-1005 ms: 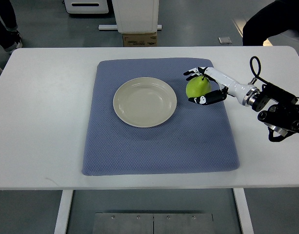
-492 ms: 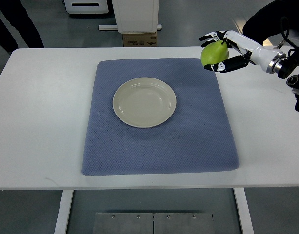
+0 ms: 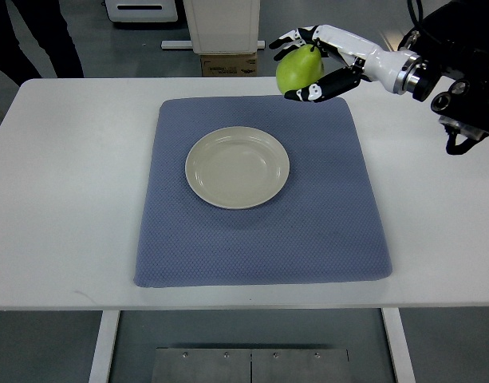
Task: Place pear on plate with right hand
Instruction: 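Carry the pear over the cream plate and lower it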
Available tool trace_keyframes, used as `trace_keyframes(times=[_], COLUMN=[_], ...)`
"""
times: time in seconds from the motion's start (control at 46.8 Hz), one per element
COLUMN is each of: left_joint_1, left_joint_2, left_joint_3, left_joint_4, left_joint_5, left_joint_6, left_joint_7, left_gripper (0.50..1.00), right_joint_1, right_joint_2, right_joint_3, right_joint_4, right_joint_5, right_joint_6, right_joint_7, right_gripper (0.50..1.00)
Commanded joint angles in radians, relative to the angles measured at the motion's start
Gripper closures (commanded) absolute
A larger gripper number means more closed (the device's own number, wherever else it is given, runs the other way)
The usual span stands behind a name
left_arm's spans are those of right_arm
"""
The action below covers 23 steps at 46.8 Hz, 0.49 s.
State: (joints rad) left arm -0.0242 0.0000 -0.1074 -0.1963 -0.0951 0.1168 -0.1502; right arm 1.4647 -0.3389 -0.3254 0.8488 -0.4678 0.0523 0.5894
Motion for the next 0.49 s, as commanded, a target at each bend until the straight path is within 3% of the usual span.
trace_keyframes(times=[0.0, 0.235, 0.47], left_joint_1=[0.000, 0.000, 0.000], left_joint_2=[0.000, 0.000, 0.000], left_joint_3=[0.000, 0.000, 0.000], left_joint_4=[0.000, 0.000, 0.000], left_joint_5=[0.000, 0.000, 0.000], left_joint_6=[0.000, 0.000, 0.000], left_joint_7=[0.000, 0.000, 0.000], left_gripper=[0.500, 0.500, 0.500], right_joint_1=[0.002, 0.002, -0.024], right_joint_2=[0.041, 0.159, 0.288], right_joint_3=[0.000, -0.007, -0.014], right_joint_4=[-0.001, -0.022, -0.142], right_joint_5=[0.000, -0.002, 0.000], right_joint_6=[0.000, 0.001, 0.001], right_joint_7=[-0.002, -0.003, -0.003], right_gripper=[1.000, 1.000, 1.000])
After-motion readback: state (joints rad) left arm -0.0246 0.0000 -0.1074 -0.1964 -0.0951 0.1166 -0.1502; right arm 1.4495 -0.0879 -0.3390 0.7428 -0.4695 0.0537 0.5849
